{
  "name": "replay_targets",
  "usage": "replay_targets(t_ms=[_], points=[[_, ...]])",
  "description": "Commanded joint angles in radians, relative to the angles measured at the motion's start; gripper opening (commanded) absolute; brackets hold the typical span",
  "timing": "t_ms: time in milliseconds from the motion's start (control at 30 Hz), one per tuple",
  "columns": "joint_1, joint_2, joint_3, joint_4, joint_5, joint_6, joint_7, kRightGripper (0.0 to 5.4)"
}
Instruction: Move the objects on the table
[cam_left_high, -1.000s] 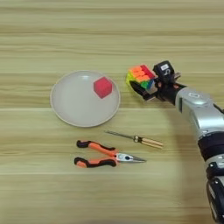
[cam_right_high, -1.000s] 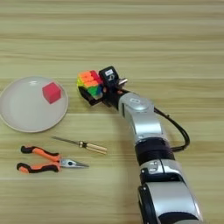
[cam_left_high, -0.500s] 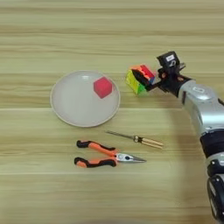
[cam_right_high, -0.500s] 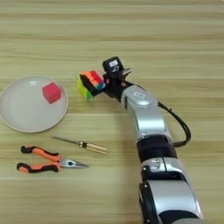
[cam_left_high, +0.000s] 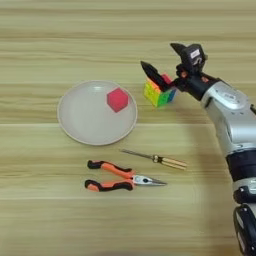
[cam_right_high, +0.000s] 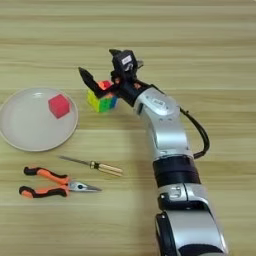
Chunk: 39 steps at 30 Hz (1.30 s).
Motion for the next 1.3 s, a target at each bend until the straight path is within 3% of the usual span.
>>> replay_targets(t_ms=[33,667,1033,1300], points=[[-0.068,0.013,0.030,-0.067,-0.017,-0.010,-0.027,5.39],[-0.062,0.104,0.185,-0.076,-0.115,0.067,-0.054,5.39],[-0.078,0.121,0.196,0.003,-0.158,0.106,-0.101,5.39],[-0.099,0.131,0.200,0.091,-0.177,0.084,-0.116,5.39]])
